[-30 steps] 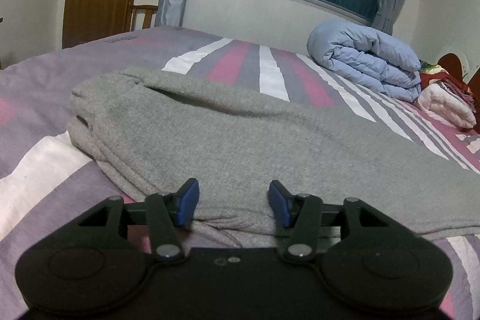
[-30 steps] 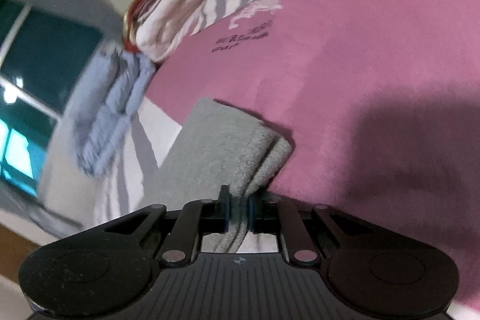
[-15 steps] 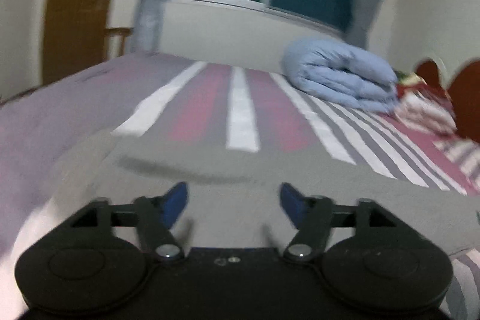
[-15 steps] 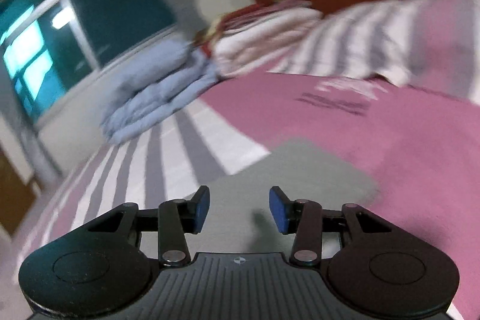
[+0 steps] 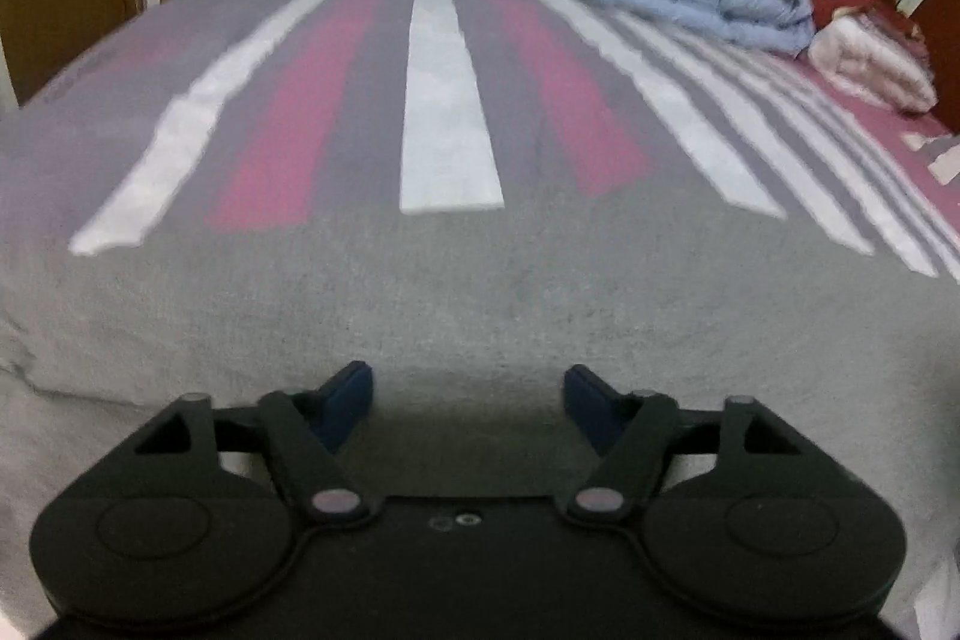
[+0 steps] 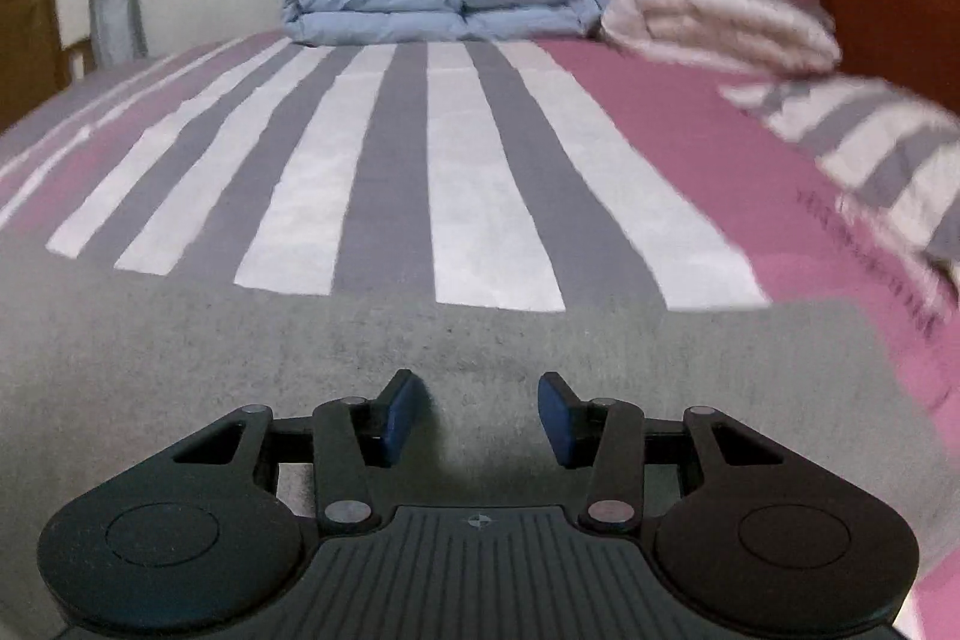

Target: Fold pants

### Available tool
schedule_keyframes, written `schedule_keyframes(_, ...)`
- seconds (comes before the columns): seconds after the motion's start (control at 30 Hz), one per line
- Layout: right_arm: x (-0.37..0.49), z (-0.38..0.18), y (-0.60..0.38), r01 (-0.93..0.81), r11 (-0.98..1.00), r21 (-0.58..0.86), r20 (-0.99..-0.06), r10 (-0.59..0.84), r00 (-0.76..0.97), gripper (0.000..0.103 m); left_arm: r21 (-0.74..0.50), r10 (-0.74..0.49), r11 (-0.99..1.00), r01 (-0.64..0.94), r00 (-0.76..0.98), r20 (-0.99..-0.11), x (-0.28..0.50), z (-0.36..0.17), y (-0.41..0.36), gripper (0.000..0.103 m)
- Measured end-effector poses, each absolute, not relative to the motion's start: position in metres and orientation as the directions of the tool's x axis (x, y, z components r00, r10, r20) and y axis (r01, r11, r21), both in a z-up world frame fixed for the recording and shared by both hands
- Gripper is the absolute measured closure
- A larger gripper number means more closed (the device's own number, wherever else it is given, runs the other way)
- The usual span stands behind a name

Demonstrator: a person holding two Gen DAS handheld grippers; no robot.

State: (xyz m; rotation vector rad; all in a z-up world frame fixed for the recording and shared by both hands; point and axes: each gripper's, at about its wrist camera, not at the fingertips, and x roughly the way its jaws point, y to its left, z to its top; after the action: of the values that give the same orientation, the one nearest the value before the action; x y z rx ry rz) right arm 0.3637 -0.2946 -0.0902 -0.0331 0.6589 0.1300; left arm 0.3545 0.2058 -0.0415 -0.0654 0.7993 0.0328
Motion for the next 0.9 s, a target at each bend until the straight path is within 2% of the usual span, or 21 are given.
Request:
schedule_keyframes(0.1, 0.357, -0.088, -0.292, -0.190, 0.981, 0.036, -0.568, 0.177, 0.804, 0.059, -0.021, 0.061, 0.995, -0.100, 0.745, -0.664, 0.336, -0.037, 0.228, 0.040)
schedule_keyframes(0.13, 0.359, -0.089, -0.291, -0.193, 0.980, 0.050, -0.573, 0.187, 0.798, 0.059, -0.037, 0.067, 0.991, -0.126, 0.727, -0.683, 0.339, -0.040, 0.234, 0.041)
schedule_keyframes(0.2, 0.375, -0.104, -0.289, -0.151, 0.986, 0.072, -0.641, 0.162, 0.750, 0.058, -0.076, 0.032, 0.990, -0.122, 0.700, -0.713, 0.338, -0.053, 0.248, 0.040)
schedule_keyframes(0.3, 0.379, -0.099, -0.284, -0.127, 0.989, 0.078, -0.641, 0.148, 0.753, 0.054, -0.051, 0.040, 0.993, -0.107, 0.709, -0.704, 0.335, -0.045, 0.244, 0.041)
schedule_keyframes(0.43, 0.357, -0.075, -0.275, -0.218, 0.971, 0.097, -0.555, 0.234, 0.798, 0.054, -0.061, 0.065, 0.989, -0.136, 0.761, -0.645, 0.327, -0.029, 0.253, 0.037)
schedule_keyframes(0.53, 0.358, -0.057, -0.256, -0.309, 0.930, 0.197, -0.514, 0.366, 0.776, 0.054, -0.039, 0.133, 0.979, -0.201, 0.768, -0.627, 0.323, -0.022, 0.269, 0.038)
schedule_keyframes(0.7, 0.383, -0.037, -0.166, -0.500, 0.833, 0.234, -0.490, 0.546, 0.680, 0.054, -0.021, 0.288, 0.929, -0.369, 0.758, -0.585, 0.297, -0.014, 0.306, 0.039)
schedule_keyframes(0.8, 0.404, -0.037, -0.092, -0.594, 0.769, 0.238, -0.497, 0.621, 0.606, 0.054, -0.026, 0.334, 0.897, -0.441, 0.717, -0.611, 0.292, -0.019, 0.331, 0.038)
schedule_keyframes(0.9, 0.418, -0.048, -0.034, -0.648, 0.707, 0.284, -0.526, 0.679, 0.512, 0.054, -0.002, 0.342, 0.890, -0.456, 0.671, -0.658, 0.294, -0.030, 0.342, 0.028)
